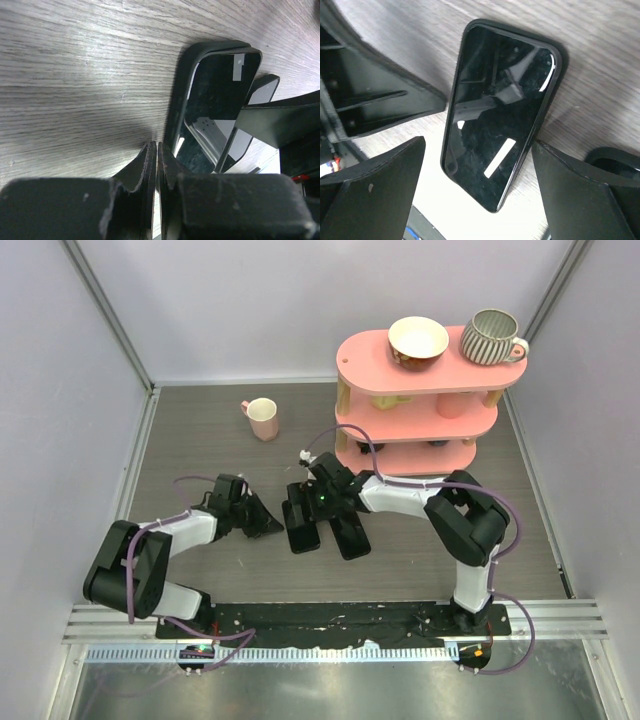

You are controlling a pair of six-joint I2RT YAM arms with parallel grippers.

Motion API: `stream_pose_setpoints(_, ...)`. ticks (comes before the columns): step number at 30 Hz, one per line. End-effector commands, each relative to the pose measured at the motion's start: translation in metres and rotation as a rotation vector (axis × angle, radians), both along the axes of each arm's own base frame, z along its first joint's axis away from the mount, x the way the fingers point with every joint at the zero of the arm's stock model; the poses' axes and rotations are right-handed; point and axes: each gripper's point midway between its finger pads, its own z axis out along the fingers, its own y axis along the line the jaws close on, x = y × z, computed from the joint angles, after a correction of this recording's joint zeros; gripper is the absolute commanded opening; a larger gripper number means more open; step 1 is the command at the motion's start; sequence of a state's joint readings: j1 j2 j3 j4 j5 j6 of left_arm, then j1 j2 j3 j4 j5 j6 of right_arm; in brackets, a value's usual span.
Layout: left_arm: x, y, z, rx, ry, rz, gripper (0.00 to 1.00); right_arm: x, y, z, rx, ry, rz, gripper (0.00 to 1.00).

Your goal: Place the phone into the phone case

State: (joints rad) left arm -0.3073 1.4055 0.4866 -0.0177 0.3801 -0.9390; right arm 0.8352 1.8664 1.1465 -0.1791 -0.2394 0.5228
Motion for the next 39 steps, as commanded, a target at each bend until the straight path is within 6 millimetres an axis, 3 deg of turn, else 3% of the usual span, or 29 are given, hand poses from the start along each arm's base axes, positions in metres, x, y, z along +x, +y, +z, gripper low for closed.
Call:
stream_pose_setpoints(1, 0.001, -0.006, -0.002, -0.051, -0.008, -0.005, 0.09, -0.013, 0.023, 0.005, 0.114, 0.039, 0.069, 0.94)
stream_pose_setpoints(5, -0.002, -0.010, -0.007, -0.087, -0.008, 0.004, 0.09, -0.012, 0.039, 0.040, 0.268, 0.035, 0.094, 0.94)
stream_pose_setpoints(10, -0.008, -0.009, -0.015, -0.098, 0.009, 0.009, 0.09, -0.015, 0.049, 0.079, 0.463, 0.051, 0.106, 0.83)
stream_pose_setpoints(13, -0.008, -0.011, -0.015, -0.108, 0.006, 0.008, 0.09, -0.017, 0.044, 0.087, 0.532, 0.082, 0.093, 0.78)
stream_pose_setpoints(39, -0.005, -0.011, -0.006, -0.109, -0.020, 0.000, 0.09, -0.015, 0.022, 0.089, 0.683, 0.148, 0.021, 0.75)
